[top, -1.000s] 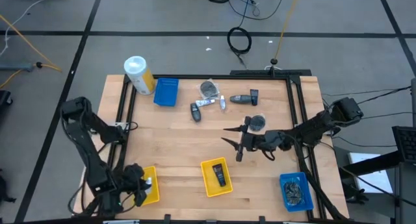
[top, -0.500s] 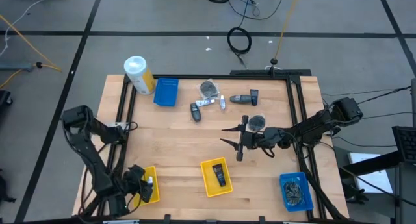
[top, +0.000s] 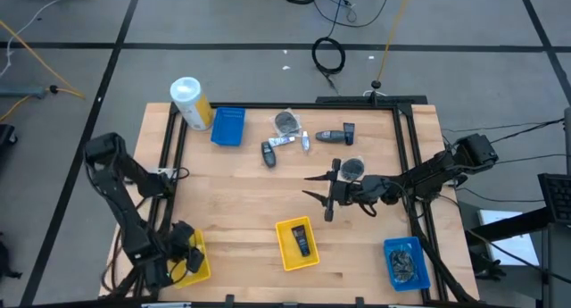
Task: Pick & Place Travel size toiletries
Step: Put the black deodorant into the top blue bin
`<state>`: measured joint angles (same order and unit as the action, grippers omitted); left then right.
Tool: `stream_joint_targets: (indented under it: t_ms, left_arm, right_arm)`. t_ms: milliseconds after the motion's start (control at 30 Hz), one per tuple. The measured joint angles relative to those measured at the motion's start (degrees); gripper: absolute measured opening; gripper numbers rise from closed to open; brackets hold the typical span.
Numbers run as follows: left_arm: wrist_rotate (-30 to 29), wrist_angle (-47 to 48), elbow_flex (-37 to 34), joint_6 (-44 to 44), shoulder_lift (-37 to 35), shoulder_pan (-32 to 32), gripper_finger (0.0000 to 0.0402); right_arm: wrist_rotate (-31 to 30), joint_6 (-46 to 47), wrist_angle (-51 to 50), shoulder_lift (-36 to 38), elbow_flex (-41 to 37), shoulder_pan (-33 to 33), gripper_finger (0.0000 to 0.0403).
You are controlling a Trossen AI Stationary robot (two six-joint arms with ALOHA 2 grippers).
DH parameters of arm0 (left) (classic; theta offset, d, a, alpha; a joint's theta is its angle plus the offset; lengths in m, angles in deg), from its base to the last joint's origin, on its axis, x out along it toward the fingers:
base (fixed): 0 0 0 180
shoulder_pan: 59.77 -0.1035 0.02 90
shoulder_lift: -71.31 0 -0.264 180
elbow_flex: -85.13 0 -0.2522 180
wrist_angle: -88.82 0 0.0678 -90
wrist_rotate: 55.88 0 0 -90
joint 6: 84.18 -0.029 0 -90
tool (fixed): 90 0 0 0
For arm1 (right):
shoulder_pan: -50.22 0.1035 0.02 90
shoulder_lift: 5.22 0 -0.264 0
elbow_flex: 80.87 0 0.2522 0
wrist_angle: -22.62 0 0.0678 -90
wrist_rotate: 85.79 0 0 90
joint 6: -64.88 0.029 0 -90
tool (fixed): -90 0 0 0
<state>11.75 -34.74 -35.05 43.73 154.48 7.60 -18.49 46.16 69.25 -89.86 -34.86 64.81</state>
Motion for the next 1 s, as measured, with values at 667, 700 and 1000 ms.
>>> stream_joint_targets:
  t_ms: [667,700,1000]
  left_arm:
    - [-46.39,-37.80,0.02,-88.92,3.61,-24.82,0.0244]
    - [-45.29,-41.14,0.02,-91.33,5.09,-27.32,0.0243]
    - [-21.14,-57.70,0.02,-93.00,13.69,-52.28,0.0243]
  right_arm:
    - [0.05,4.39,-5.65,-0.04,-0.02,0.48,0.0155]
    - [0.10,4.56,-5.87,-0.04,-0.02,0.61,0.0155]
    - [0.09,4.59,-7.16,-0.04,-0.02,3.62,0.0154]
